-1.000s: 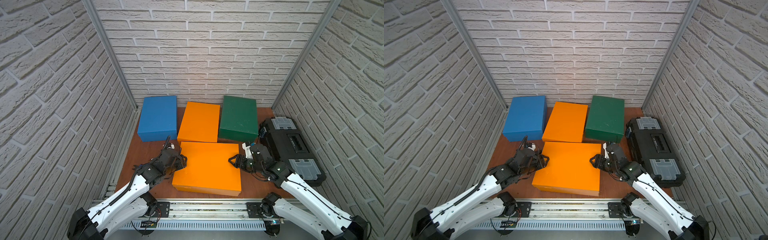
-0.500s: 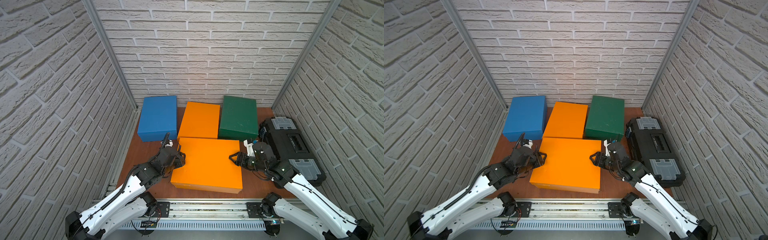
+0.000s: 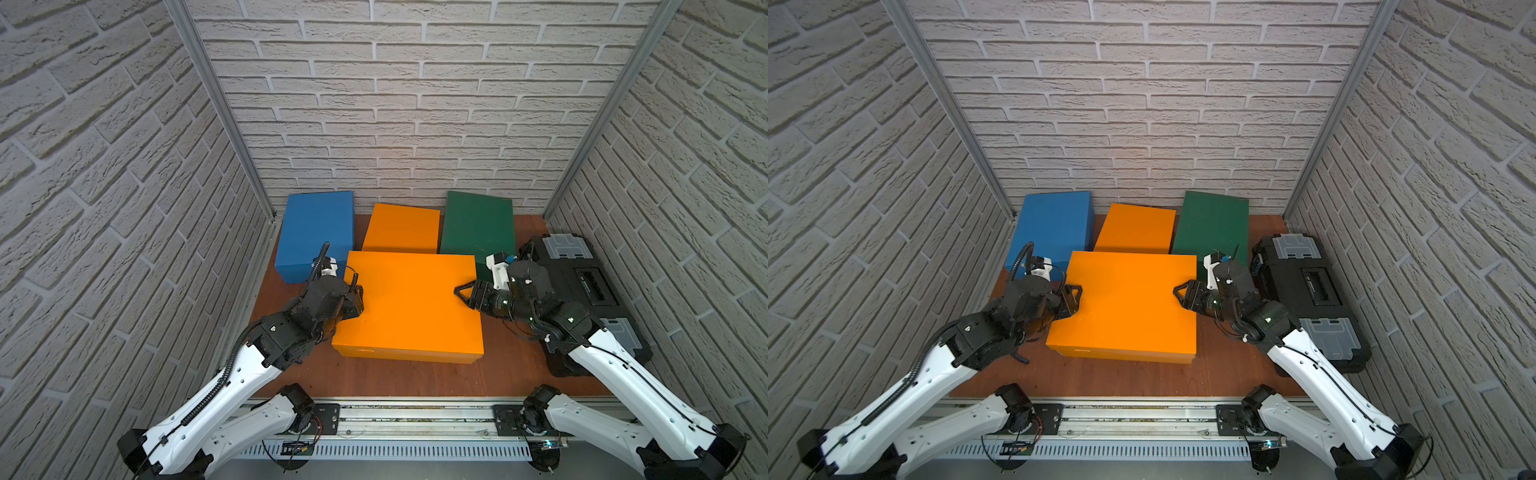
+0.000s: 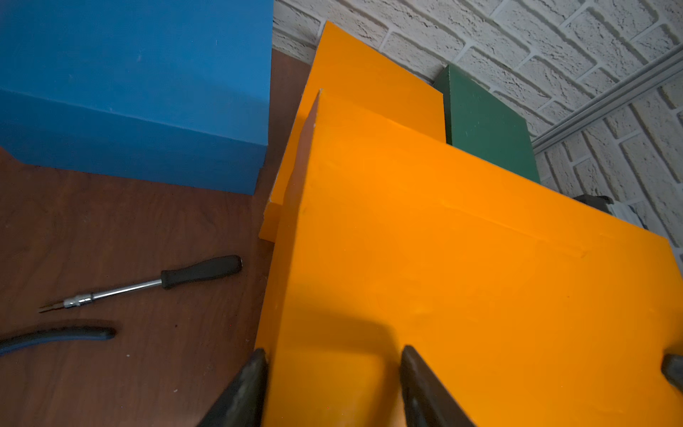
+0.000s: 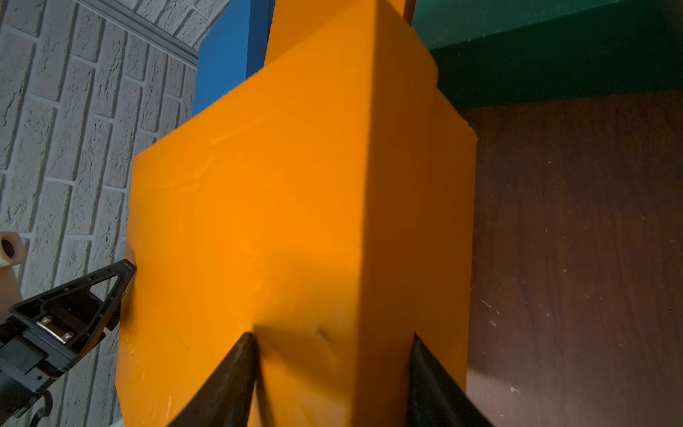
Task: Stack the shoeboxes
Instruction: Pick up the shoebox from the center of the board.
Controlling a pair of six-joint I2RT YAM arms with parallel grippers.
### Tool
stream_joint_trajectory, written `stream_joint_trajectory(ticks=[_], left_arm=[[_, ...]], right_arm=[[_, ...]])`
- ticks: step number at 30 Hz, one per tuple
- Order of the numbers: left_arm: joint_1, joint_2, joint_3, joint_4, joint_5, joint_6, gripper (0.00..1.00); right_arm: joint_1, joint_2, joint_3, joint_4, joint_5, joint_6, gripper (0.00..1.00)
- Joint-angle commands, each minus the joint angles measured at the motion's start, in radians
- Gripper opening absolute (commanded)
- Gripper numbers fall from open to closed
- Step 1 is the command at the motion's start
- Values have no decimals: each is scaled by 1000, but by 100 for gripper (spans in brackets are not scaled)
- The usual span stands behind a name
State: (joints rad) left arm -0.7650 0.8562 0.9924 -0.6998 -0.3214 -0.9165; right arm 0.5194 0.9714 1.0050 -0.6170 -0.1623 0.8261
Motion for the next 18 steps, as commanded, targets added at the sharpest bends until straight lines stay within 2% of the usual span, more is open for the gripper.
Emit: stream_joint_trajectory(ticks=[1, 5, 11, 14, 18], left_arm=[[-30, 27, 91, 302, 215, 61, 56], [50, 60, 126, 332, 269, 89, 56], [192, 149, 160, 398, 369, 126, 53], [275, 222, 178, 451, 441, 127, 53], [378, 355, 214, 555, 560, 88, 52]], right_arm=[[59, 94, 60, 116, -158, -89, 42], [35, 198, 156, 106, -189, -128, 41], [-56, 363, 256, 166, -274, -142, 40], [-107, 467, 304, 223, -343, -118, 39], [-148, 625, 415, 242, -370, -129, 37]])
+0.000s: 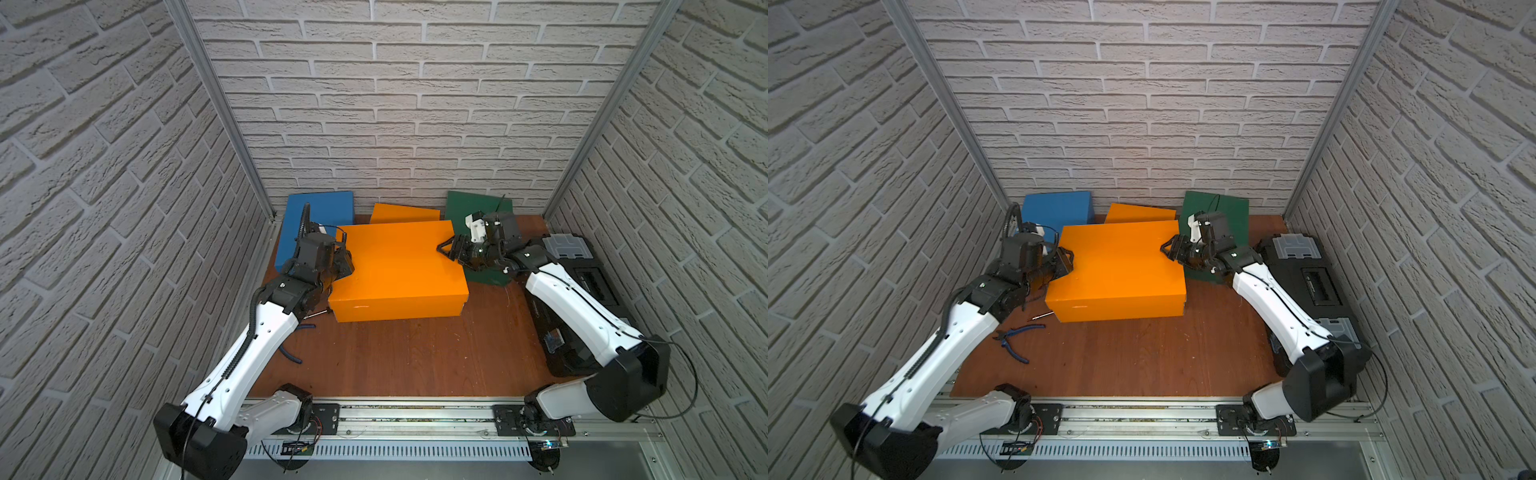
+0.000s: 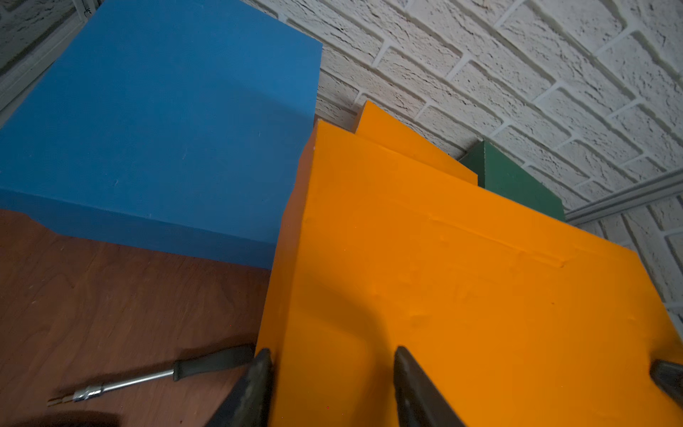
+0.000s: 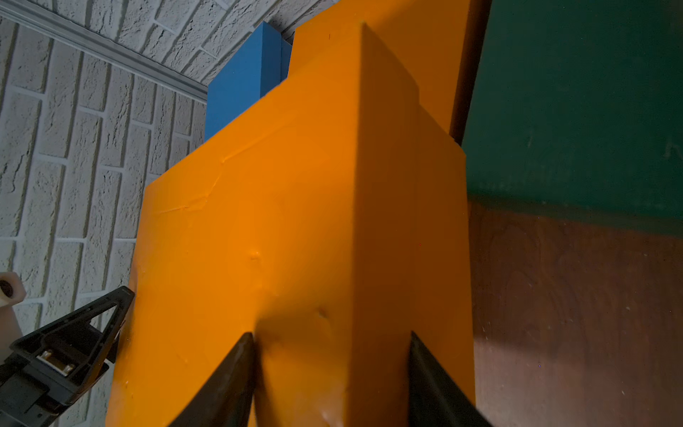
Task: Stack the shoeboxes
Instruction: Pick up the shoebox from the center of the board, then place the shoebox at the shoebox.
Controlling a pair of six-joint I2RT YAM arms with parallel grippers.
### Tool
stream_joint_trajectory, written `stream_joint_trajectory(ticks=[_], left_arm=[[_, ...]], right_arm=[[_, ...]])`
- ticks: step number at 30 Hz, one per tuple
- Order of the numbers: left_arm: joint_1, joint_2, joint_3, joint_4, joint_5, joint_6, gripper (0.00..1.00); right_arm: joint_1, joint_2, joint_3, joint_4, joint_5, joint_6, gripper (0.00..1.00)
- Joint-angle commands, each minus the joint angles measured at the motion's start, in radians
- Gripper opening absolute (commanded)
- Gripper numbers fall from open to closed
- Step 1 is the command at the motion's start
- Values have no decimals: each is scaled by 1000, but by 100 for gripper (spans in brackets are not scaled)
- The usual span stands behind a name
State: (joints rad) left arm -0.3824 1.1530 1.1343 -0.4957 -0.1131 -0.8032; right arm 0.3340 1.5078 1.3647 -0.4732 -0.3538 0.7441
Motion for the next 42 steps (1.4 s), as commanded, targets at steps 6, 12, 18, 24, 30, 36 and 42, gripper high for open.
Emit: stream_joint_trajectory(ticks=[6, 12, 18, 24, 30, 36, 42], left_arm=[[61, 251, 182, 436, 434, -33, 50], [102, 376, 213, 514, 483, -76, 50], [144, 447, 204, 576, 532, -138, 49], [159, 439, 183, 585, 525, -136, 50], [163, 428, 180, 589, 530, -142, 51], [165, 395, 188, 579, 533, -142, 59], [166, 340, 177, 524, 468, -106, 87]], right_arm=[[-37, 290, 203, 158, -226, -18, 38], [-75, 435, 332, 159, -232, 1, 49], [-104, 529, 405, 151, -222, -3, 71], [-121, 518, 431, 104, -166, -57, 87], [-128, 501, 464, 69, -163, -84, 91], [-136, 476, 491, 34, -157, -104, 96], [-159, 424, 518, -13, -93, -118, 100]])
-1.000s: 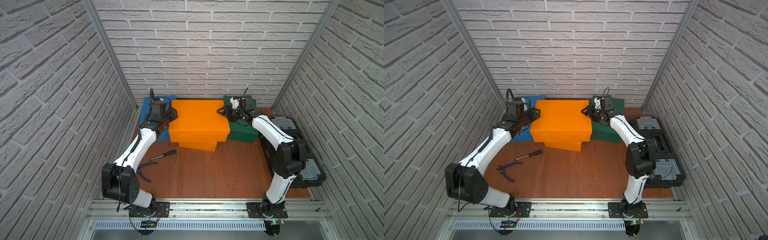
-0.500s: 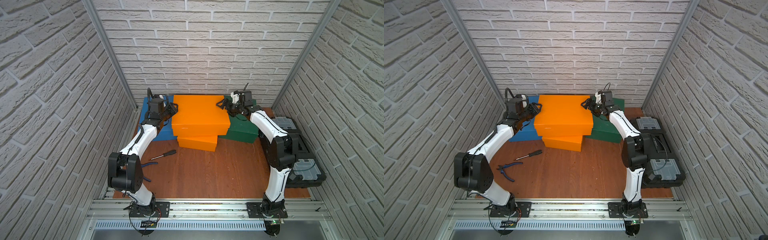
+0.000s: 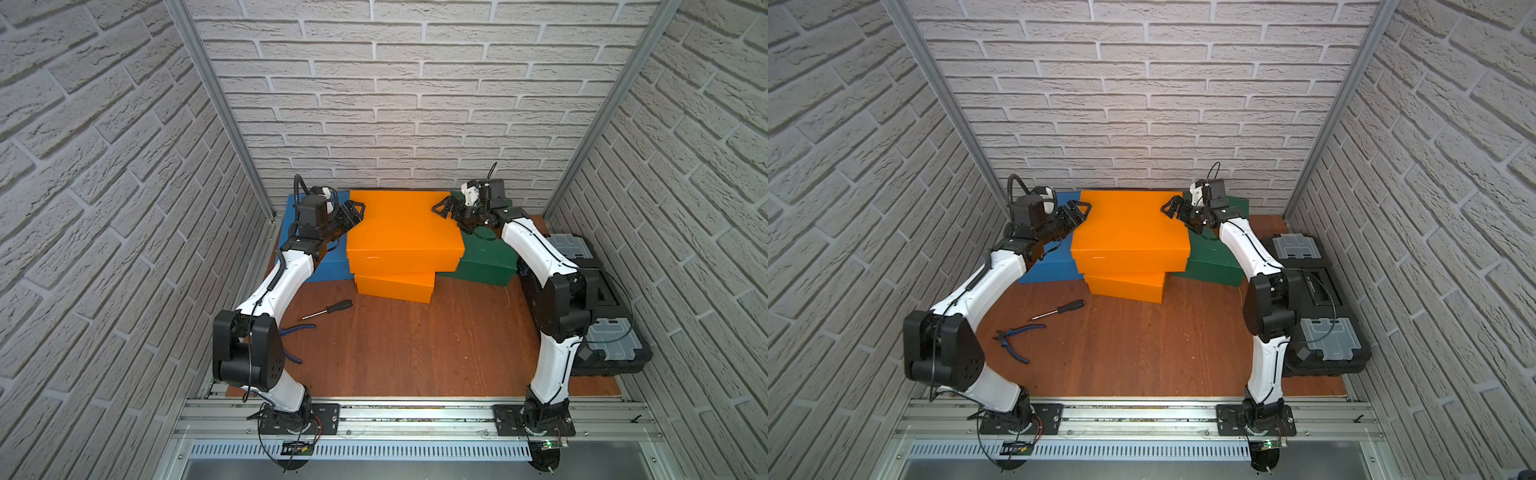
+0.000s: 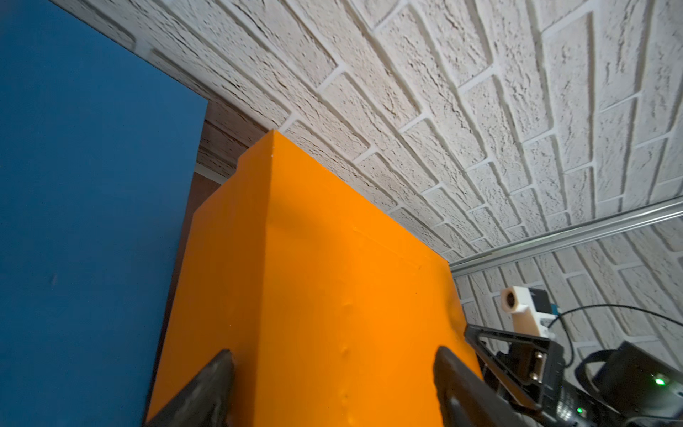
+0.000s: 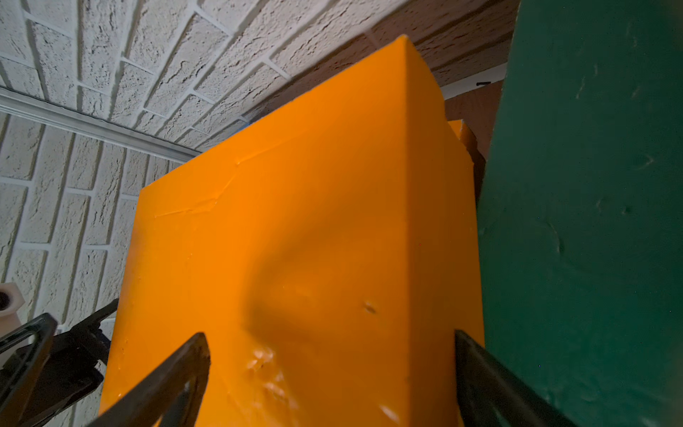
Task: Stack the shoeboxes
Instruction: Place the shoebox at the shoebox, then adjust the shoebox.
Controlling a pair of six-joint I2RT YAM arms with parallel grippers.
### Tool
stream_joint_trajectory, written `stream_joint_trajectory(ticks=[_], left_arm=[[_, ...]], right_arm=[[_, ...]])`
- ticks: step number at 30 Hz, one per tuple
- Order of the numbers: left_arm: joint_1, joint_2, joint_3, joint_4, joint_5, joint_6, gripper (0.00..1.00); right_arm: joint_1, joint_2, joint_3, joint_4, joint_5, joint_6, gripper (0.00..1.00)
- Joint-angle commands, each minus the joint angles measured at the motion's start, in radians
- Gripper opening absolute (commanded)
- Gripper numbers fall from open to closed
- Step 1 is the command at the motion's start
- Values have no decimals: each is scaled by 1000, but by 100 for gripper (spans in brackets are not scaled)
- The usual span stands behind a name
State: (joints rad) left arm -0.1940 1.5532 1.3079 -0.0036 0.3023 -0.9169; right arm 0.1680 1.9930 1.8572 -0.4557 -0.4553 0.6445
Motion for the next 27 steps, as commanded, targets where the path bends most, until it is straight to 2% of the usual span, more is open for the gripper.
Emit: stream_joint_trajectory(ticks=[1, 5, 8, 11, 13, 16, 18, 19, 21, 22, 23, 27], left_arm=[[-19, -66, -3, 32, 51, 5, 88], [-1, -108, -17, -4, 21, 30, 88], [11, -139, 26, -111, -62, 118, 88], [18, -140, 89, -180, -127, 211, 88], [25, -108, 155, -224, -148, 263, 88], [40, -19, 268, -272, -145, 311, 88], [57, 63, 346, -289, -116, 319, 88], [66, 100, 387, -290, -89, 316, 87], [88, 193, 476, -294, -28, 301, 86], [96, 231, 517, -298, -4, 297, 86], [102, 279, 573, -315, 15, 296, 85], [110, 444, 783, -381, 90, 305, 85]], right_arm=[[2, -65, 29, -34, 15, -17, 100], [-22, -104, 51, -84, 70, -45, 100], [-28, -163, 25, -88, 163, -81, 100], [-27, -220, -3, -101, 204, -108, 100], [-21, -261, -35, -120, 209, -118, 97], [27, -346, -112, -141, 262, -162, 86], [82, -403, -168, -171, 322, -202, 76], [106, -426, -193, -184, 345, -211, 67], [162, -476, -248, -204, 389, -217, 25], [185, -496, -271, -213, 411, -215, 10], [213, -516, -298, -224, 434, -212, 3], [293, -552, -377, -254, 458, -182, 3]])
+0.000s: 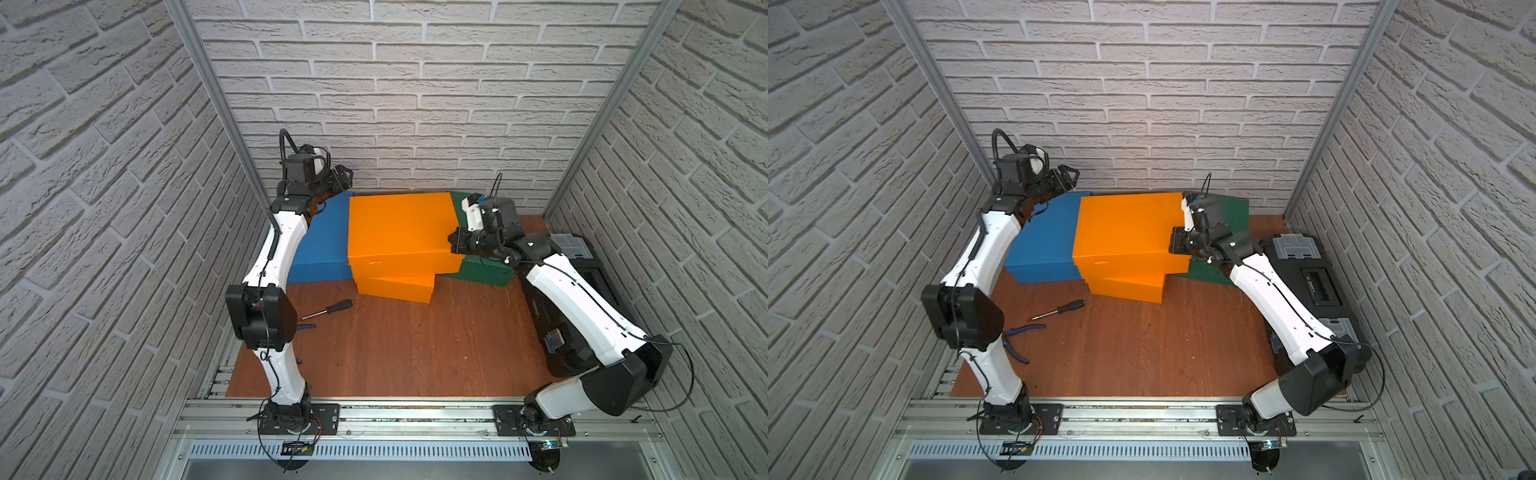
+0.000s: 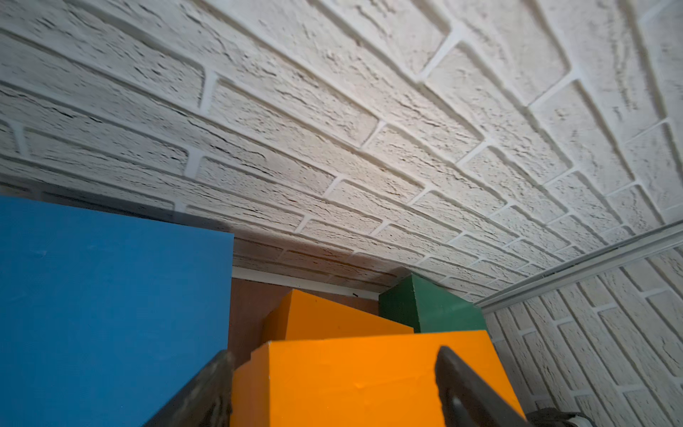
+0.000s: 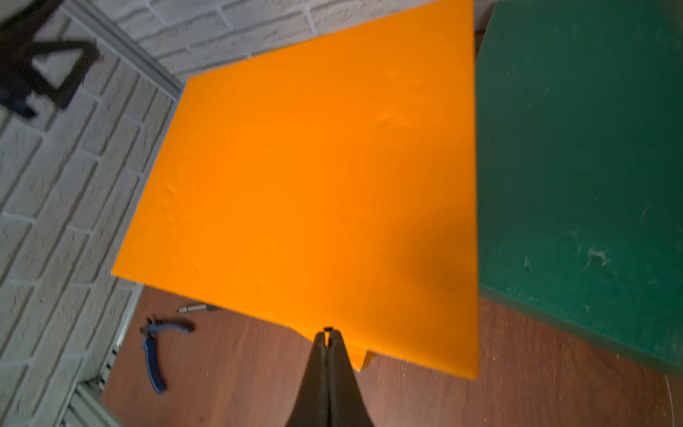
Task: Stack the shoeboxes
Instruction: Adjust the shoebox.
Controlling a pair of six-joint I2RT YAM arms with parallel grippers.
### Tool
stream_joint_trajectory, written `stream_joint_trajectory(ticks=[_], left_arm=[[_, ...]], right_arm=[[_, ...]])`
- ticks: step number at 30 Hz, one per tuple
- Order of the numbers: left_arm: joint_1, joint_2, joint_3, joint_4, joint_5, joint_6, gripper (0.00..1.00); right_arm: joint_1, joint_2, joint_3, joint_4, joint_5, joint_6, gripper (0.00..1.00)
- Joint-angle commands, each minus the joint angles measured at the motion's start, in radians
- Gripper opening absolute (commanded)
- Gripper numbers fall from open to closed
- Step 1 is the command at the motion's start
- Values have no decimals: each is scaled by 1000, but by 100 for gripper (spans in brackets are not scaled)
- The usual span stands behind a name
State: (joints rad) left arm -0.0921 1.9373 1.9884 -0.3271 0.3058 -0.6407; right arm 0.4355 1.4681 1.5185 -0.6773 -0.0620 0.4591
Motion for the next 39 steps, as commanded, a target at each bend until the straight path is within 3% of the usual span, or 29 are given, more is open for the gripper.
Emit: stream_joint_trajectory(ticks=[1, 6, 13, 21, 29, 39], left_arm=[[9, 92, 148, -70, 108, 32, 83], [9, 236, 309, -106, 192, 22, 73], [9, 320, 355, -102, 242, -15, 66], [14, 235, 93, 38, 315, -88, 45], [18, 4, -286, 246, 308, -148, 38], [8, -170, -518, 343, 313, -219, 36]], right_arm=[[33, -27, -54, -33, 54, 15, 3], [38, -6, -136, 20, -10, 74, 3], [34, 63, -118, 6, 52, 78, 3], [-24, 161, -18, -28, 90, 10, 3], [-102, 256, 114, -42, 51, -44, 3], [-118, 431, 299, -44, -81, -56, 3]])
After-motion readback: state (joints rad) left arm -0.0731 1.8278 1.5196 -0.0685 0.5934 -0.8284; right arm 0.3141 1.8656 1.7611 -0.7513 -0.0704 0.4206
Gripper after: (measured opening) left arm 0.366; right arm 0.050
